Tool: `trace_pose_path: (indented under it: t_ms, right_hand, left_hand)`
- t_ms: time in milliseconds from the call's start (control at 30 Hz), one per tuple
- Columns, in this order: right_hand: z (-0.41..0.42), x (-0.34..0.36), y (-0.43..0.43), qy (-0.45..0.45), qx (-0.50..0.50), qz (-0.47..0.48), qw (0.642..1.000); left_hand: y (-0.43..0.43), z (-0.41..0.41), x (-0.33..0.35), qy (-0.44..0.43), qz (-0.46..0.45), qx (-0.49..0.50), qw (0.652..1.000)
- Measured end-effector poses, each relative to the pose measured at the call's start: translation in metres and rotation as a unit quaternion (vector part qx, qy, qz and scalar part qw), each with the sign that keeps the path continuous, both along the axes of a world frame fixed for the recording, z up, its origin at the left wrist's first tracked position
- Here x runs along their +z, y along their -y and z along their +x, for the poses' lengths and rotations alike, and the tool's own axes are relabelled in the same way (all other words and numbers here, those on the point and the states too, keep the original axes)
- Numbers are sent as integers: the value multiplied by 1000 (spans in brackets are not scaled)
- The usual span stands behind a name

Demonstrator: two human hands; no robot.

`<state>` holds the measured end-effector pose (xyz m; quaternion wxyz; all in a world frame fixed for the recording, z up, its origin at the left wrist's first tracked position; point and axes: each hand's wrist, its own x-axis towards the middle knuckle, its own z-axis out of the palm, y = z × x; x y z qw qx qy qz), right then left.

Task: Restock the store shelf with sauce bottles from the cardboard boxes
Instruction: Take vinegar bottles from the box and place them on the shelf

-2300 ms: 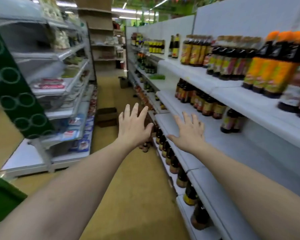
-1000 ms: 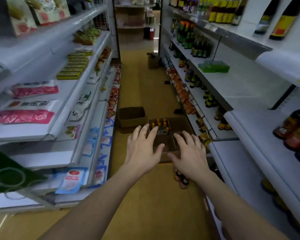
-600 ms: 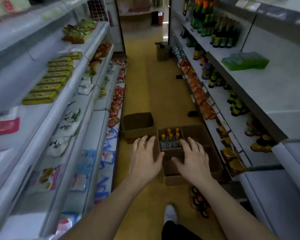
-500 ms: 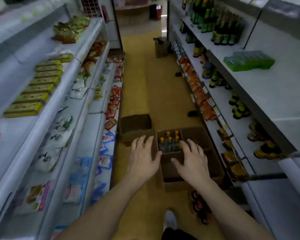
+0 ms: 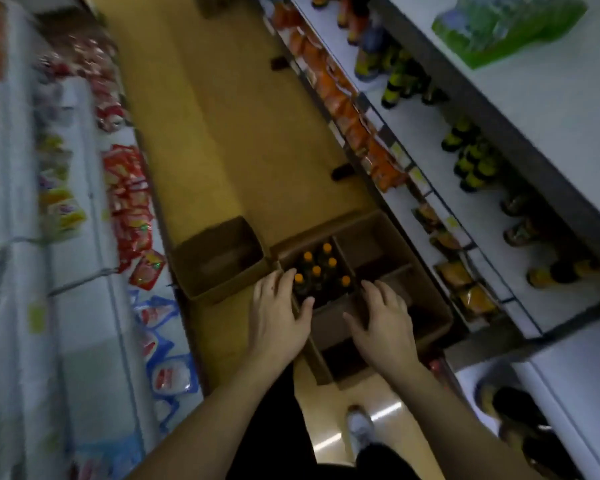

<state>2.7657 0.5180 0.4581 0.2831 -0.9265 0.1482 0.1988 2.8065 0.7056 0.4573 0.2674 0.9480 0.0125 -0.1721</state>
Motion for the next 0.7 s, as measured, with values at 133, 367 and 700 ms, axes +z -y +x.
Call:
trace_pose_path:
  t_ms: [133,367,700]
  right_hand:
    - [62,-52,-19,-37,-59,4,998]
    - [132,-179,-25,-89,-110,20,990]
    - [167,-386,18,-148,-93,-24,984]
  left_hand:
    - [-22,86,-55,-59,5,-52,997]
    - [-32,165,-192,-107,13,-109,988]
    - [-13,204,-414,-161,-17,-186,969]
